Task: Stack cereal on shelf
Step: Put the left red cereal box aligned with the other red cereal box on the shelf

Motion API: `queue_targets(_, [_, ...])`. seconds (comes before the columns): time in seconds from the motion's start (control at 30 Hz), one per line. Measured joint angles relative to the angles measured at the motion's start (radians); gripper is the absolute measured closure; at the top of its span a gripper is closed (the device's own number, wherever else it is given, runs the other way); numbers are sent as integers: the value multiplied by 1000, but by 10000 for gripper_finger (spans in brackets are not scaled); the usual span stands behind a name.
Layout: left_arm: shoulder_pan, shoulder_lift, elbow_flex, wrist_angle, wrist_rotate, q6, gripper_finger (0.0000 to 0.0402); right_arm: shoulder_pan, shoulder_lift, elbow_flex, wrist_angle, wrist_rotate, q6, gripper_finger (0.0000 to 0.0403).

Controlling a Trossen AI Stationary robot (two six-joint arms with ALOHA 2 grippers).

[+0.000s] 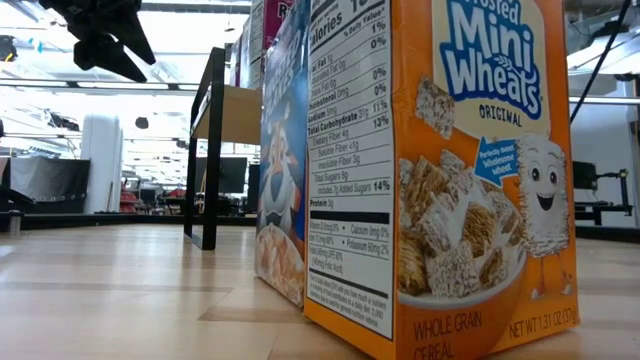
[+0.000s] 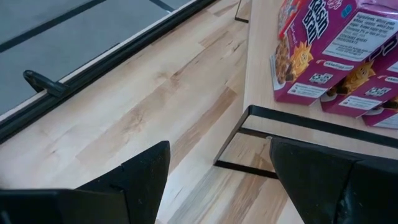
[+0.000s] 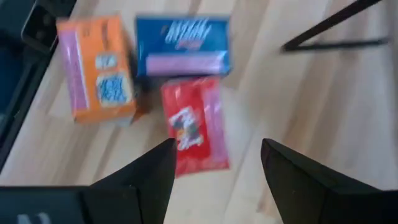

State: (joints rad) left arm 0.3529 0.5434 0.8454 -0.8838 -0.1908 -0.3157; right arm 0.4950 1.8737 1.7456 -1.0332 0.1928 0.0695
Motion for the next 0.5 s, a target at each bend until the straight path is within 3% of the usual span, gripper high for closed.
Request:
queue_targets(0.17, [0,0,0,-7,1,6,133,-26,28,0,23,-74,-3,118])
queue_targets(0.5, [0,0,0,-9,1,16,133,-38,83,-1,25,-75,-14,100])
